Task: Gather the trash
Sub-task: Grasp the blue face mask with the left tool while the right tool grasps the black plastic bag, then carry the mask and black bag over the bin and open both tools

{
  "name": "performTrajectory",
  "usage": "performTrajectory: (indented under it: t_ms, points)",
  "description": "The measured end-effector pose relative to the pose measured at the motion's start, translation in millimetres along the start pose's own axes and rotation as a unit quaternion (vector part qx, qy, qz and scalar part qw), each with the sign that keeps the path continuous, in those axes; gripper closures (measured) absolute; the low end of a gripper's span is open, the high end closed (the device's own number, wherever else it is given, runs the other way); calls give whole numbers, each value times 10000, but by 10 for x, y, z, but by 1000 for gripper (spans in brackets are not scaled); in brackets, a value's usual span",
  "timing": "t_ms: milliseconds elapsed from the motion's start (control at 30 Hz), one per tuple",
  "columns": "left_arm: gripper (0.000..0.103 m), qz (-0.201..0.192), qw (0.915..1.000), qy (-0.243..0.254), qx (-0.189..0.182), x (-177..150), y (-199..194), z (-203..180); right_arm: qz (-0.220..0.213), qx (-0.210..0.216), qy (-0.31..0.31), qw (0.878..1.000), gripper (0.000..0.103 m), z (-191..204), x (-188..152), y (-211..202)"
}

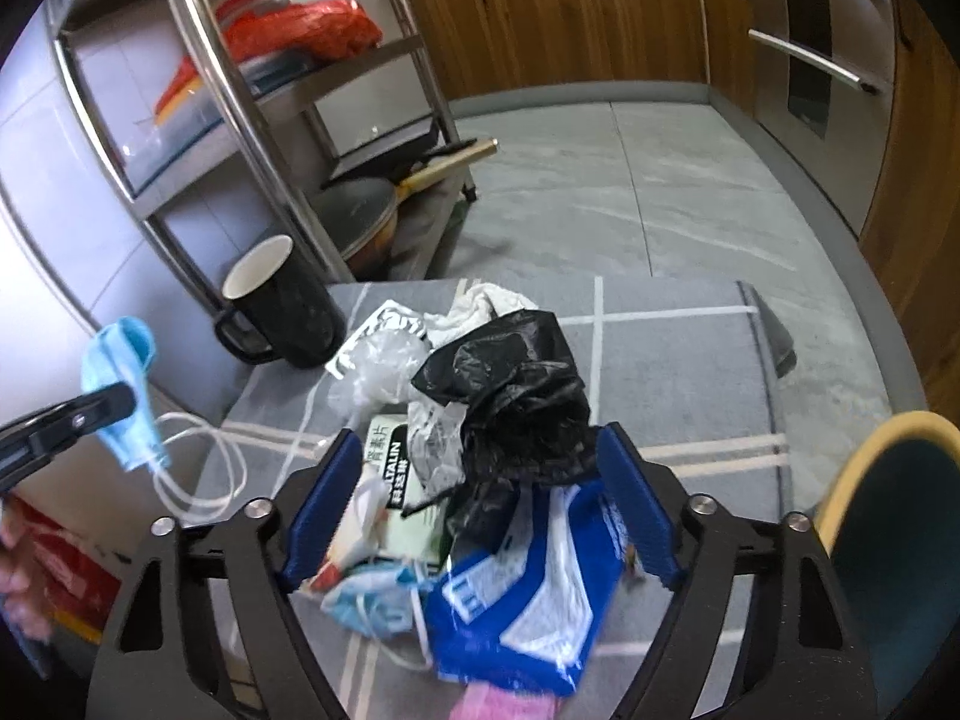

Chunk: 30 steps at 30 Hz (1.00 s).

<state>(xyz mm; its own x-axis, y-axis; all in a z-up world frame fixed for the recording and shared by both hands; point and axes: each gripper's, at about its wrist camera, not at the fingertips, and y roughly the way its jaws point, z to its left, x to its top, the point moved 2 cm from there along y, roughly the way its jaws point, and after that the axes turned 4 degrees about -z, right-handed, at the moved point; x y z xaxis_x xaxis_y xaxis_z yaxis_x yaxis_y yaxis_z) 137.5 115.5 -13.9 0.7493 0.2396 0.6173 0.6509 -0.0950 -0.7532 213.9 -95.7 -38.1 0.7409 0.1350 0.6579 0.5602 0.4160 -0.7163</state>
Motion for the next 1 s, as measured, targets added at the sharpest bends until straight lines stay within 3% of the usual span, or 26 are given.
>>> performTrajectory:
  t_ms: [133,233,300,467,800,1000]
  points:
    - [99,20,9996,-212,-165,29,45,2,211,-54,24,9998,33,6,28,227]
    - [99,-23,9996,-192,-197,57,32,-27,387,-156,-71,9991,51,23,-9,356]
    - [99,-47,9996,-161,-219,76,33,-59,455,-208,-115,9987,70,14,-44,396]
    - [99,-94,9994,-129,-291,95,20,-123,310,-192,24,9993,86,-80,-78,294]
    - [99,-292,9988,29,-402,156,-91,-341,-283,61,7,9996,86,-164,98,-346]
    - [99,-349,9971,307,-596,157,-137,-662,-567,-17,-92,9983,86,-279,11,-858]
